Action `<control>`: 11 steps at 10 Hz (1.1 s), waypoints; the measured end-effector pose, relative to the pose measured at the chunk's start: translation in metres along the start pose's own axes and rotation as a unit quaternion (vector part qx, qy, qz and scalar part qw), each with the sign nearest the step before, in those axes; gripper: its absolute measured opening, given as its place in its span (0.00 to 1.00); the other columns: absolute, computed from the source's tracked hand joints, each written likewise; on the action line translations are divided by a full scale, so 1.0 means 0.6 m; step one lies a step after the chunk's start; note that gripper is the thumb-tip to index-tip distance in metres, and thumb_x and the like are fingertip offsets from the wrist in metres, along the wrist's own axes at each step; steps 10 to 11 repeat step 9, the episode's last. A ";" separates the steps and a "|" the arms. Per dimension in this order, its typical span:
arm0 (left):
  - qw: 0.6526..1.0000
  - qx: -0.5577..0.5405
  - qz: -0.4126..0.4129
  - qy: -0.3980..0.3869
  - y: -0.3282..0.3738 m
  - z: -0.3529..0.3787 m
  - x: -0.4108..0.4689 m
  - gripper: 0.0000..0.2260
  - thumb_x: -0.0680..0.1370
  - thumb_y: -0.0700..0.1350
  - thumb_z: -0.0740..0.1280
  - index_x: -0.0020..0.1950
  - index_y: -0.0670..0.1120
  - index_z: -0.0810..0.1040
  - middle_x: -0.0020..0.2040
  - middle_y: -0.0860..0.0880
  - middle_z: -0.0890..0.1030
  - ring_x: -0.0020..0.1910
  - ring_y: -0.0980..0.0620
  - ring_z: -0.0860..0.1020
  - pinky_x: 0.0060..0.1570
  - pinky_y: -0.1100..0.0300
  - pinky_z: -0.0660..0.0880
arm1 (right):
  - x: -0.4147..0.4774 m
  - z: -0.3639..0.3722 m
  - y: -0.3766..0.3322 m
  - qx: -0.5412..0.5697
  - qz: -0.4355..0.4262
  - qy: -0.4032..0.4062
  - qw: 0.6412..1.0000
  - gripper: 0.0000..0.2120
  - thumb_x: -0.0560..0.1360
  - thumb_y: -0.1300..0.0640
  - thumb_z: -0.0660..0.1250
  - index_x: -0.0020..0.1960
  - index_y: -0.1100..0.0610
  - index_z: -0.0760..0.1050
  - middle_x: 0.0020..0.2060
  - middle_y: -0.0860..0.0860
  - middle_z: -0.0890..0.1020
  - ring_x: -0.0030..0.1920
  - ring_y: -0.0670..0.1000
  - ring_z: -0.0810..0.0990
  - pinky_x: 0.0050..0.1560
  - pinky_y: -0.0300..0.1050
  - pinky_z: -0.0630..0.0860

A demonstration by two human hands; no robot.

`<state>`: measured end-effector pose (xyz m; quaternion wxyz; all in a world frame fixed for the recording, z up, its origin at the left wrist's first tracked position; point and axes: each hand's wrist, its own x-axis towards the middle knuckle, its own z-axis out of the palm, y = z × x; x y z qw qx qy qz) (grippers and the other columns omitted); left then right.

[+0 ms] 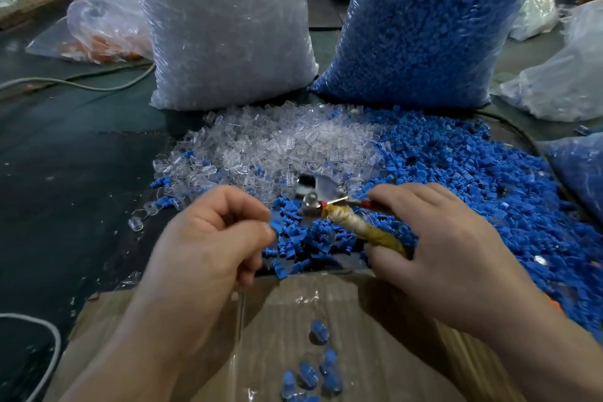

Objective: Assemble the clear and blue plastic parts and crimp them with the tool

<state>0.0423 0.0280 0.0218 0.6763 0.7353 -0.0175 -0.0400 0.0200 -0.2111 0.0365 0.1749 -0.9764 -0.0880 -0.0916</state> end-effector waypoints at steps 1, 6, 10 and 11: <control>0.959 0.249 0.038 -0.129 0.000 0.013 -0.015 0.08 0.74 0.44 0.71 0.44 0.59 0.80 0.34 0.56 0.82 0.29 0.56 0.78 0.29 0.65 0.75 | 0.007 0.010 0.010 -0.047 0.035 0.016 0.998 0.31 0.67 0.36 0.58 0.67 0.46 0.71 0.53 0.42 0.77 0.53 0.46 0.69 0.51 0.44 0.67; 0.896 0.334 0.126 -0.264 0.015 0.011 -0.022 0.24 0.74 0.69 0.58 0.38 0.51 0.81 0.40 0.55 0.78 0.41 0.55 0.80 0.43 0.57 0.77 | 0.013 0.017 0.019 -0.083 0.066 -0.027 0.994 0.32 0.70 0.28 0.52 0.67 0.44 0.70 0.60 0.46 0.75 0.60 0.51 0.67 0.62 0.49 0.65; 0.947 0.260 0.164 0.091 -0.024 0.046 -0.012 0.15 0.77 0.62 0.57 0.45 0.56 0.78 0.40 0.59 0.79 0.45 0.63 0.77 0.37 0.67 0.67 | -0.005 0.029 -0.039 0.043 -0.001 0.125 0.991 0.23 0.78 0.40 0.57 0.63 0.55 0.76 0.57 0.48 0.78 0.59 0.49 0.73 0.61 0.46 0.69; 0.947 0.260 0.164 0.091 -0.024 0.046 -0.012 0.15 0.77 0.62 0.57 0.45 0.56 0.78 0.40 0.59 0.79 0.45 0.63 0.77 0.37 0.67 0.67 | -0.005 0.029 -0.039 0.043 -0.001 0.125 0.991 0.23 0.78 0.40 0.57 0.63 0.55 0.76 0.57 0.48 0.78 0.59 0.49 0.73 0.61 0.46 0.69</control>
